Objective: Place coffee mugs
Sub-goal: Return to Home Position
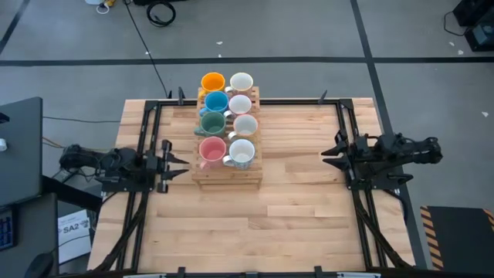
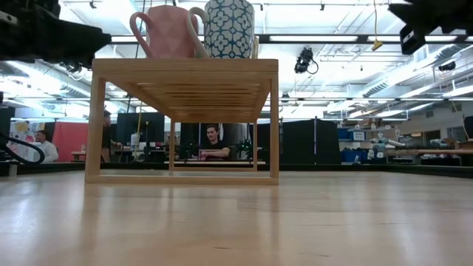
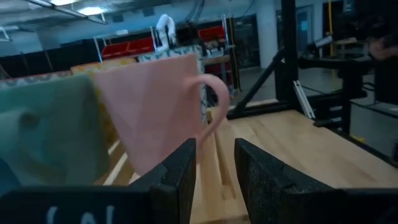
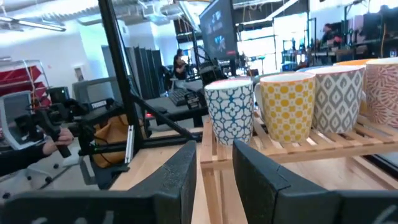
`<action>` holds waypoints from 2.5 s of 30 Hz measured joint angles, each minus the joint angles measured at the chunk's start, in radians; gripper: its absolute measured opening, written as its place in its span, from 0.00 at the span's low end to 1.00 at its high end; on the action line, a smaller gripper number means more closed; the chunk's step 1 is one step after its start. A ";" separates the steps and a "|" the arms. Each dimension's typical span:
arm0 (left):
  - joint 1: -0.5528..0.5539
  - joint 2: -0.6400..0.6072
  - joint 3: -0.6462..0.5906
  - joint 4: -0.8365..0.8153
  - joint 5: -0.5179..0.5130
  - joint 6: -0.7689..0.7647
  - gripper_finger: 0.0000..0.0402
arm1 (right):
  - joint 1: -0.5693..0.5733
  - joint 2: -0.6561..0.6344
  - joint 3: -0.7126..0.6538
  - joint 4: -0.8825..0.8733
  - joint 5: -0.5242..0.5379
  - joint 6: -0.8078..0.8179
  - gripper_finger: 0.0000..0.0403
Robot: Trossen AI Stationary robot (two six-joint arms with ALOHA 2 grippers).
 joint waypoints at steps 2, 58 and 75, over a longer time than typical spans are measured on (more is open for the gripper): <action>0.022 0.000 -0.006 0.015 0.012 -0.001 0.29 | 0.000 -0.006 -0.040 0.030 -0.002 -0.012 0.27; 0.225 0.008 -0.055 0.002 0.079 -0.069 0.29 | -0.080 -0.009 -0.295 0.328 0.097 -0.246 0.27; 0.225 0.008 -0.055 -0.010 0.079 -0.012 0.29 | -0.080 -0.009 -0.295 0.328 0.098 -0.246 0.27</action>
